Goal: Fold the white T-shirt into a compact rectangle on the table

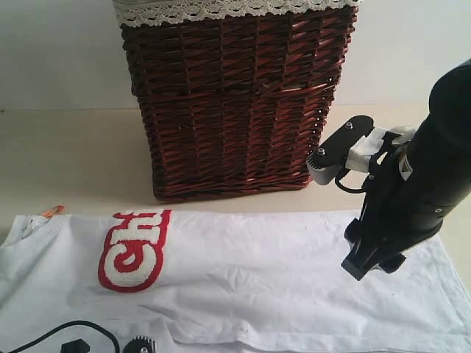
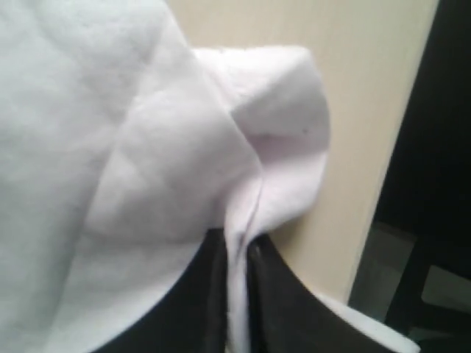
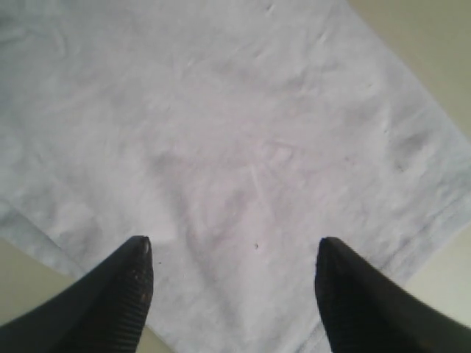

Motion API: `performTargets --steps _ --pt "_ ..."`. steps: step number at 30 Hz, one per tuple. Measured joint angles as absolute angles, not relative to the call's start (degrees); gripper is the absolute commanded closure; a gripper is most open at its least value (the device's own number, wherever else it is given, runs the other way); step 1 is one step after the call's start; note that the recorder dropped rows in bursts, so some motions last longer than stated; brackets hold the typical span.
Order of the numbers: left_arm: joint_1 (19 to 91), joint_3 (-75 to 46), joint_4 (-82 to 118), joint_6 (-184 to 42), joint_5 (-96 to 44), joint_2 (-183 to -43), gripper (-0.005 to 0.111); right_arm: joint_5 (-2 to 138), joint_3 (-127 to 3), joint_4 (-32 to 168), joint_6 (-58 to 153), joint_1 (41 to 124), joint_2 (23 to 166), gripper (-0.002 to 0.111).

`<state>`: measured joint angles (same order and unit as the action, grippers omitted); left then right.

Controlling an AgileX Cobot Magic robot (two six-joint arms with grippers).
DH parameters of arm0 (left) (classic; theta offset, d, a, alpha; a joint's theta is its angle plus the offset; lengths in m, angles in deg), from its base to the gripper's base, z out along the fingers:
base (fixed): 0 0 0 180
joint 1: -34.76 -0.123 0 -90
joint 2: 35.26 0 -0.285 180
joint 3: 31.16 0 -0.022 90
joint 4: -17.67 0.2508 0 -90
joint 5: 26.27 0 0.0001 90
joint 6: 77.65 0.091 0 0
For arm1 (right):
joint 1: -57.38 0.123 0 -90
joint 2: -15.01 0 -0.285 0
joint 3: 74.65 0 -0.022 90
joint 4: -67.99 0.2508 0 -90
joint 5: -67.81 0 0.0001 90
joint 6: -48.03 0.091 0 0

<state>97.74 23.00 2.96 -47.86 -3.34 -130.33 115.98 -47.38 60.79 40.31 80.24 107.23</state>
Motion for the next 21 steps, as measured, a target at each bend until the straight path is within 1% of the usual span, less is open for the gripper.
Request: performTargets --steps 1,7,11,15,21 --pt "97.7 22.4 3.9 -47.9 -2.1 -130.6 0.107 116.0 -47.4 60.8 40.3 80.2 107.2 0.046" --pt "97.7 18.5 15.7 -53.0 16.7 -130.2 0.107 116.0 -47.4 60.8 40.3 80.2 107.2 0.046" --pt "96.5 16.4 24.5 -55.9 22.6 -126.1 0.107 115.9 -47.4 60.8 40.5 80.2 107.2 0.046" --pt "90.5 13.7 25.0 -53.1 24.4 -122.2 0.107 115.9 -47.4 60.8 40.5 80.2 107.2 0.046" --pt "79.1 7.2 14.2 -38.8 25.2 -119.0 0.107 115.4 -47.4 60.8 40.5 80.2 107.2 0.046"
